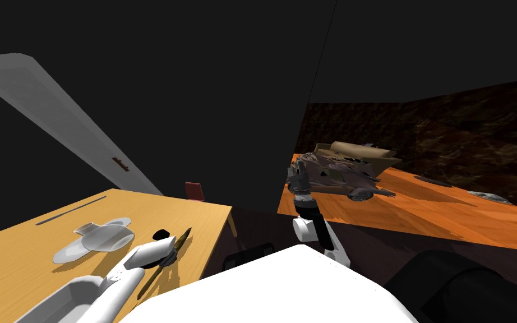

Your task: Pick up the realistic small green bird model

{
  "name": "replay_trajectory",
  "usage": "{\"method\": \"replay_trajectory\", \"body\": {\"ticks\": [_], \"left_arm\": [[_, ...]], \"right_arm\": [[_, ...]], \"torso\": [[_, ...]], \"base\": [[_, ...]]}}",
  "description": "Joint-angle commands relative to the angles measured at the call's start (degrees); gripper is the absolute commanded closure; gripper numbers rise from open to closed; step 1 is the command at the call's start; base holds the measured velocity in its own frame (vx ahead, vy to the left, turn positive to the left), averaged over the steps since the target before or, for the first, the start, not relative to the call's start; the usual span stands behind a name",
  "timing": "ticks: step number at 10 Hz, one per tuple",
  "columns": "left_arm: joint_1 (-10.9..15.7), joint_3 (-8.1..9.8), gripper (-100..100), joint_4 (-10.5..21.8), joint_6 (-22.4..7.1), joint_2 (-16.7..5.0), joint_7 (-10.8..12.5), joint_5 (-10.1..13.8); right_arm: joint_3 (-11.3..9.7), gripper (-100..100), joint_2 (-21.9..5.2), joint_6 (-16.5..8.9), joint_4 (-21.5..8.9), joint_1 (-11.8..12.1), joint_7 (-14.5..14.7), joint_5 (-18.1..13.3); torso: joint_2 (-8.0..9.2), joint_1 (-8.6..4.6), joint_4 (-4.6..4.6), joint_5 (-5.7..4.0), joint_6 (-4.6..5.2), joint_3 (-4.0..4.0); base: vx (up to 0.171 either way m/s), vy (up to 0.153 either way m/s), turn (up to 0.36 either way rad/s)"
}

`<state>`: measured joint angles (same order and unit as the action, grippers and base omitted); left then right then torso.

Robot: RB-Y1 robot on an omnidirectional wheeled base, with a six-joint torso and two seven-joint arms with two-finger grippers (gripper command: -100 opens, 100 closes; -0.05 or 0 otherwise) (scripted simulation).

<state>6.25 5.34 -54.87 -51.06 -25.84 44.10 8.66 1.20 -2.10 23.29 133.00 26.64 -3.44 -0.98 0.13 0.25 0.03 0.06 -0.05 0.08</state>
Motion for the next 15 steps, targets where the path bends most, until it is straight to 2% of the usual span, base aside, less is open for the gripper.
{"method": "replay_trajectory", "body": {"ticks": [1, 2, 3, 4, 8, 9, 10, 11, 12, 14, 15], "left_arm": [[-0.11, -0.79, -100, -0.37, -0.18, 0.29, 2.86, -0.69], [-0.11, -0.79, -100, -0.37, -0.18, 0.29, 3.47, -0.69], [-0.14, -0.73, -100, -0.47, -0.28, 0.28, 2.86, -0.66], [-0.15, -0.74, 100, -0.45, -0.25, 0.28, 3.08, -0.67], [-0.16, -0.72, 100, -0.44, -0.27, 0.29, 3.1, -0.65], [-0.17, -0.73, 0, -0.44, -0.27, 0.29, 3.08, -0.66], [0.46, 0.85, 100, 1.25, 0.6, -0.32, 0.21, 0.82], [0.46, 0.85, 100, 1.25, 0.6, -0.32, -0.85, 0.82], [1.03, 2.49, 100, 2.88, 1.38, -0.93, -2.79, 2.34], [1.03, 2.49, 100, 2.88, 1.38, -0.93, -5.17, 2.34], [1.6, 4.12, 100, 4.5, 2.16, -1.55, -7.23, 3.86]], "right_arm": [[0.0, 0, 0.0, 0.0, 0.0, 0.0, 0.0, 0.0], [0.0, 0, 0.0, 0.0, 0.0, 0.01, 0.0, 0.0], [0.01, 0, 0.0, 0.0, 0.0, 0.01, 0.0, 0.0], [0.0, 0, 0.0, 0.0, 0.0, 0.02, 0.0, 0.0], [0.0, 0, 0.01, 0.0, 0.0, 0.02, 0.0, 0.0], [0.0, 0, 0.01, 0.0, 0.0, 0.02, 0.0, 0.0], [0.0, 0, 0.01, 0.0, 0.0, 0.02, 0.0, 0.0], [0.0, 0, 0.01, 0.0, 0.0, 0.03, 0.0, 0.0], [0.0, 0, 0.01, 0.01, 0.01, 0.03, 0.0, 0.0], [-0.01, 0, 0.01, 0.01, 0.01, 0.03, 0.0, 0.0], [0.0, 0, 0.01, 0.0, 0.01, 0.02, 0.0, 0.0]], "torso": [[0.0, 0.0, 0.0, 0.0, 0.0, 0.0], [0.02, 0.03, 0.01, 0.01, -0.05, 0.02], [-0.07, -0.03, -0.01, 0.0, -0.06, -0.03], [-0.16, -0.12, -0.03, -0.02, -0.05, -0.08], [-0.26, -0.18, -0.05, -0.04, -0.02, -0.14], [-0.26, -0.18, -0.05, -0.05, -0.03, -0.14], [-0.25, -0.18, -0.04, -0.05, -0.03, -0.14], [-0.46, -0.29, -0.08, -0.11, -0.12, -0.24], [-0.53, -0.41, -0.1, -0.1, -0.04, -0.29], [-0.56, -0.56, -0.1, -0.12, 0.01, -0.31], [-0.44, -0.41, -0.06, -0.1, 0.04, -0.24]], "base": [[-0.07, 0.064, -0.11], [-0.033, 0.037, 0.015], [-0.01, 0.012, 0.005], [0.0, 0.0, 0.0], [0.0, 0.0, 0.0], [0.0, 0.0, 0.0], [0.076, -0.042, 0.186], [0.088, -0.071, 0.139], [0.093, -0.107, 0.194], [0.052, -0.07, 0.029], [0.05, -0.063, 0.147]]}}
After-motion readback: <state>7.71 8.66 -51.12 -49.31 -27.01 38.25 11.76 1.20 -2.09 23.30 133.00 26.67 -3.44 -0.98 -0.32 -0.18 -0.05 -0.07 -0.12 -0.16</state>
